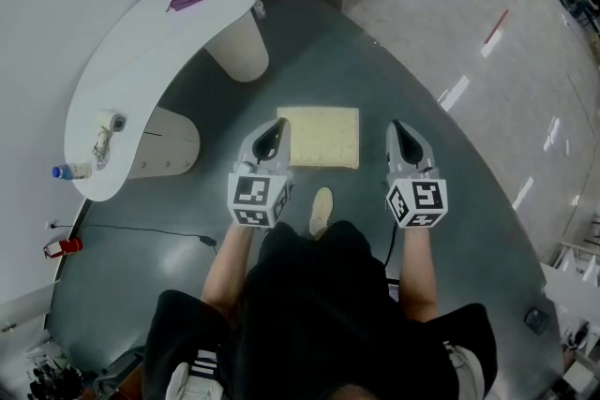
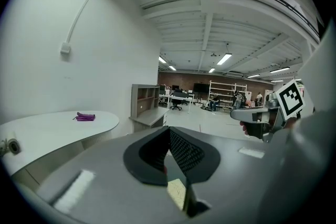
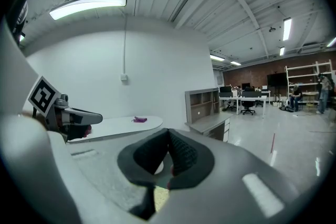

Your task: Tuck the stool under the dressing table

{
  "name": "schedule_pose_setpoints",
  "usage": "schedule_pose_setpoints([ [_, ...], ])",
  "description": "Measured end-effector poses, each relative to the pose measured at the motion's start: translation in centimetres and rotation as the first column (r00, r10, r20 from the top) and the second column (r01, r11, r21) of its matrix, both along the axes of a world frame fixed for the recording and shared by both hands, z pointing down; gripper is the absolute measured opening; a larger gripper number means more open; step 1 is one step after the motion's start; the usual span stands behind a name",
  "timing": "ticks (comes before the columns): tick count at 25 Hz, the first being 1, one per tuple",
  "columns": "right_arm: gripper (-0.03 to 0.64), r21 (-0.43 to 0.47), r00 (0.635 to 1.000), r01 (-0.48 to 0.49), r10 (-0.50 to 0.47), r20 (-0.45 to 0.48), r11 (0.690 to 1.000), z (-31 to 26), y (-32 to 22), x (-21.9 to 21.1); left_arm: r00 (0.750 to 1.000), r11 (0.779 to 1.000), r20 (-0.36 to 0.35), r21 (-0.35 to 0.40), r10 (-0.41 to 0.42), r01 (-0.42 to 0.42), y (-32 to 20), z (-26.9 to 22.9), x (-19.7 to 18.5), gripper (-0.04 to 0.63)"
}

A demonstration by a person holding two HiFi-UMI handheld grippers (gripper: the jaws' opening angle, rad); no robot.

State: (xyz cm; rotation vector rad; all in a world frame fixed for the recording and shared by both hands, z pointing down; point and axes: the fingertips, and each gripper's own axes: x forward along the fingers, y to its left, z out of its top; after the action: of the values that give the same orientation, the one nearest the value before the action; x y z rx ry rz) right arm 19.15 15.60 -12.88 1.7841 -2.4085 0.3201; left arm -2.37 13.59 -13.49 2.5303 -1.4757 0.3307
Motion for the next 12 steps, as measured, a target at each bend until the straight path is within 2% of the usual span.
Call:
schedule_pose_setpoints([
  [12,0.002,-0.103,0.999,0.021,-0.018,0.029,0.994,6.5,-3.9,0.0,1.000,0.994,0.019,-0.109,0.004,-0.002,-3.9,6.0,1.1,0.006],
])
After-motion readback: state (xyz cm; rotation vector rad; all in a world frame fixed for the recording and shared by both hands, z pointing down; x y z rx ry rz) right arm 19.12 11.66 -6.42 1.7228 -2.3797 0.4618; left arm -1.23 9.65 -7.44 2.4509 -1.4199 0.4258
